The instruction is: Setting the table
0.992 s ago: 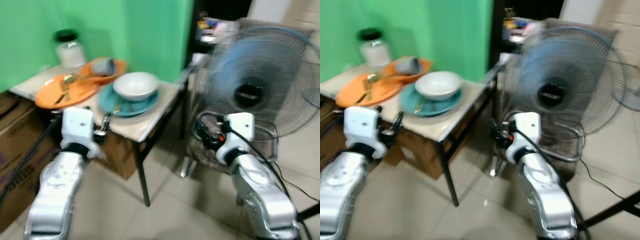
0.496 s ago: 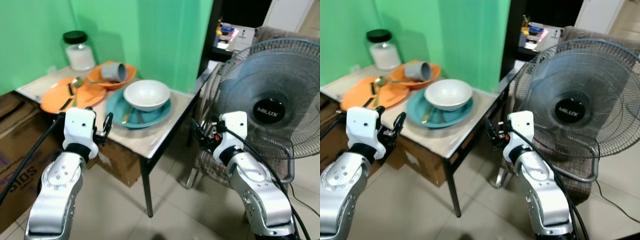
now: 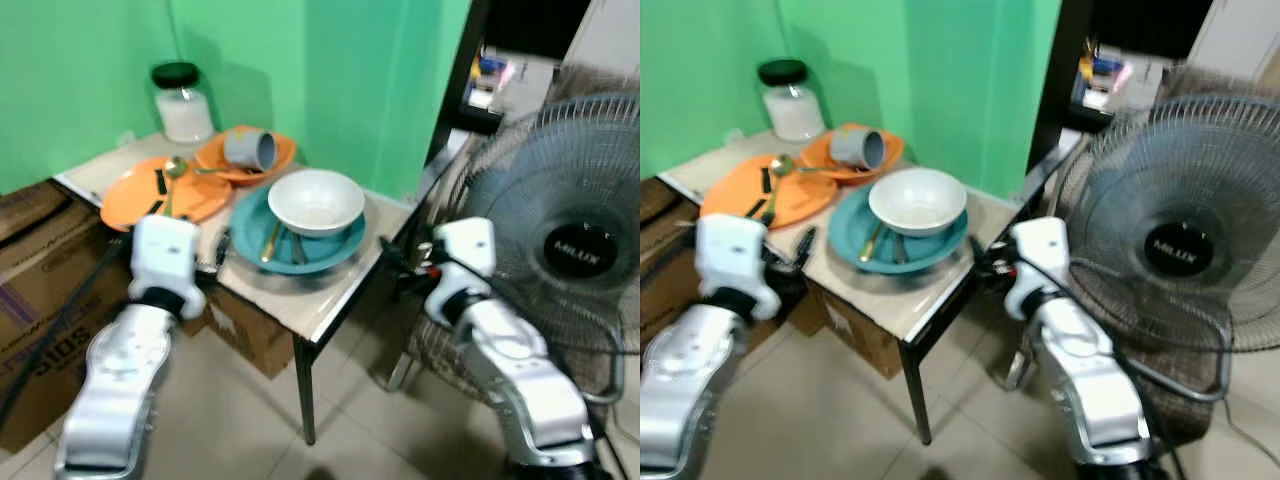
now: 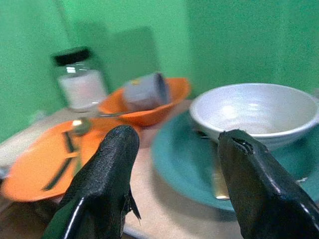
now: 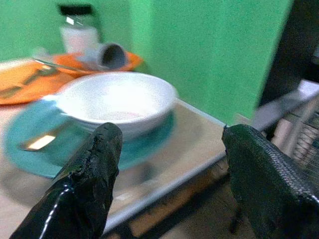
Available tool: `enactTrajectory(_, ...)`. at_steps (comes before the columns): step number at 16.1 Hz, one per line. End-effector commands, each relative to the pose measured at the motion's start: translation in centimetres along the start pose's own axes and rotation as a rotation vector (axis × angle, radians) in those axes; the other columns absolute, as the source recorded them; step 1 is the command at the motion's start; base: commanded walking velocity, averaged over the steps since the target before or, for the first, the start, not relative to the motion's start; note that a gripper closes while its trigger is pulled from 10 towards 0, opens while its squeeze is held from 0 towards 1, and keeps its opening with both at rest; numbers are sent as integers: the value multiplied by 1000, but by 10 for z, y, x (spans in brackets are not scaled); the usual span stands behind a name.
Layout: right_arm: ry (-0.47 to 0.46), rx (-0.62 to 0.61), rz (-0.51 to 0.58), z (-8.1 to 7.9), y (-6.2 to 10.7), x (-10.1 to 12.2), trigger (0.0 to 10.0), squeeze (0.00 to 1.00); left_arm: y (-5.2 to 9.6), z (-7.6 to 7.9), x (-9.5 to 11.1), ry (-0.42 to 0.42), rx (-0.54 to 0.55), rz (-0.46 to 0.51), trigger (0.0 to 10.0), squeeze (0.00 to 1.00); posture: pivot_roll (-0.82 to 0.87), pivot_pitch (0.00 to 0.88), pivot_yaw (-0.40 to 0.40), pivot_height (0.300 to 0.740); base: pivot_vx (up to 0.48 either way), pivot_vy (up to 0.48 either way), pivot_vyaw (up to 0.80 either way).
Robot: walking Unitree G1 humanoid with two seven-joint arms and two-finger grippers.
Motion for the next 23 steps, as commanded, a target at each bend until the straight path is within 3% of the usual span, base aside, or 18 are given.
enactTrajectory(1,8,24,22,-7,-3,6,10000,0,0,-5,1,-9,7,-2,10000,0,150,0,23,740,304,0,0)
enactTrajectory(3,15,26,29,-7,-4,7,10000,0,0,-5,2,-10,3,-1,10000,0,153,0,25,740,300,0,0)
enactTrajectory(5,-47,4,80,-2,-5,16,10000,0,0,-5,1,-22,-7,-3,10000,0,153,0,27,740,287,0,0)
enactTrajectory(7,53,75,57,-6,-7,19,10000,0,0,-1,1,-50,-57,0,10000,0,148,0,32,740,142,0,0)
enactTrajectory(8,106,135,44,-10,-7,21,10000,329,0,3,0,-64,-94,0,10000,0,147,0,33,740,0,0,0)
enactTrajectory(9,163,198,17,-14,-9,22,10000,1000,0,4,1,-44,-114,8,10000,0,140,0,40,740,0,0,0)
enactTrajectory(12,274,326,-38,-22,-20,26,10000,1000,-1,4,-5,-50,-144,-7,10000,0,137,0,45,740,0,0,0)
enactTrajectory(13,305,361,-60,-23,-25,26,10000,1000,0,4,-6,-44,-162,-7,10000,259,138,0,45,740,0,0,0)
enactTrajectory(15,386,458,-148,-28,-36,19,10000,1000,4,3,-11,-43,-211,-17,10000,1000,139,0,43,740,0,0,0)
enactTrajectory(17,452,541,-243,-31,-49,8,10000,1000,12,7,-15,-69,-322,-20,10000,1000,145,0,38,740,0,0,0)
enactTrajectory(20,500,565,-293,-38,-70,2,10000,1000,22,15,-13,-58,-445,-12,10000,1000,150,0,39,740,0,0,0)
enactTrajectory(21,524,565,-315,-41,-80,-1,10000,898,26,20,-12,-58,-505,-11,10000,1000,151,0,39,740,0,0,0)
enactTrajectory(22,550,565,-334,-42,-85,-3,10000,106,28,23,-13,-56,-534,-17,10000,953,151,0,39,740,0,0,0)
enactTrajectory(23,566,553,-344,-43,-93,-5,10000,0,30,25,-13,-60,-548,-19,10000,537,155,0,35,740,0,0,0)
Point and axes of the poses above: a point about 5 cm out from each wrist's last joint towards the gripper, its own y axis pointing back from the gripper into the wrist, its own x axis along the axis of the wrist's last joint, z = x × y, the point moved 3 cm from there along -y, pointing out of the wrist towards the gripper, and after that the axes turned 15 degrees about -y, right-handed, at the moved point
